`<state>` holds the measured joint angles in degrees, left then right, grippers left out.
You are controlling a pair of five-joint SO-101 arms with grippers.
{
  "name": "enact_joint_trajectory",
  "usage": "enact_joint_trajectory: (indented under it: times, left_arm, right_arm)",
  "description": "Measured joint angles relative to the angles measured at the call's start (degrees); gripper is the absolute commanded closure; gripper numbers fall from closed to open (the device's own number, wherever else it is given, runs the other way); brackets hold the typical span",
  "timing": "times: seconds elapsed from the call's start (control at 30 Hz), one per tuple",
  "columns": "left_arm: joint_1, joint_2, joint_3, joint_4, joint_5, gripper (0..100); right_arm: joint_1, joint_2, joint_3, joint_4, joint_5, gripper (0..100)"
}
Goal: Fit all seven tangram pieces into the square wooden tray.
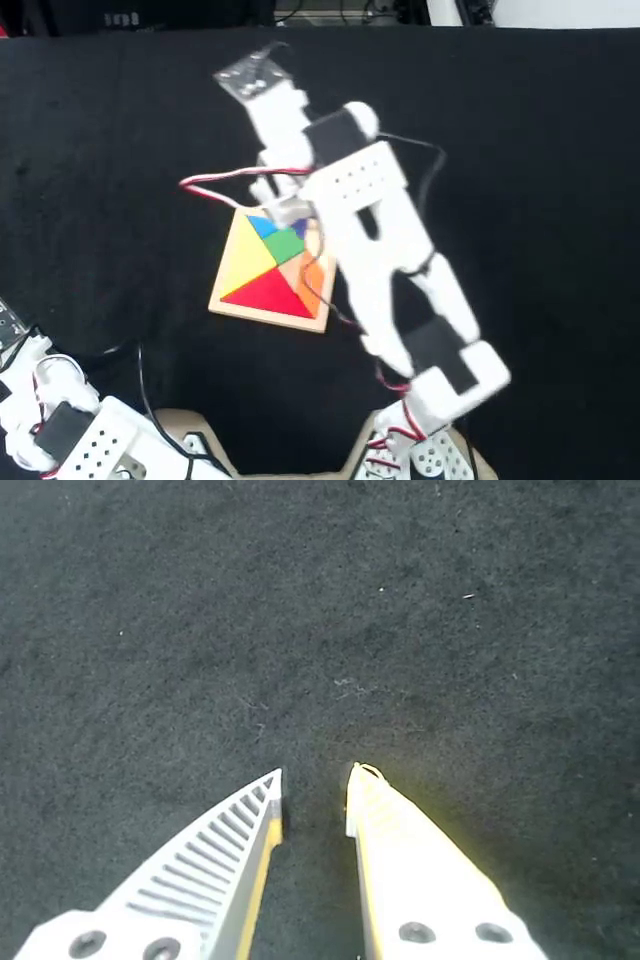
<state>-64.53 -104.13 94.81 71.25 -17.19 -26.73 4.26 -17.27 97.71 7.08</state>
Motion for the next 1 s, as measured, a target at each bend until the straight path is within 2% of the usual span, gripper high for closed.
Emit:
enact_joint_trajectory:
  times: [0.2, 0.4, 0.53, 0.77, 1.0]
  left_arm:
    - [0.0, 0.0, 0.0, 0.0, 0.0, 88]
    - [0.0, 0.0, 0.0, 0.0, 0.0, 88]
    - [0.0, 0.0, 0.0, 0.0, 0.0, 88]
    - [0.0, 0.0, 0.0, 0.0, 0.0, 88]
    - [0.0, 0.0, 0.0, 0.0, 0.0, 88]
  right_arm:
    - [3.78, -5.71, 18.29, -10.02, 0.09, 86.4]
    - [5.27, -5.71, 35.78, -29.89, -0.79, 86.3]
    - [5.36, -1.32, 35.96, -34.2, -2.11, 82.5]
    - [7.3, 11.08, 30.24, -34.64, -2.11, 81.2]
    - [7.21, 13.71, 24.97, -33.14, -2.11, 81.2]
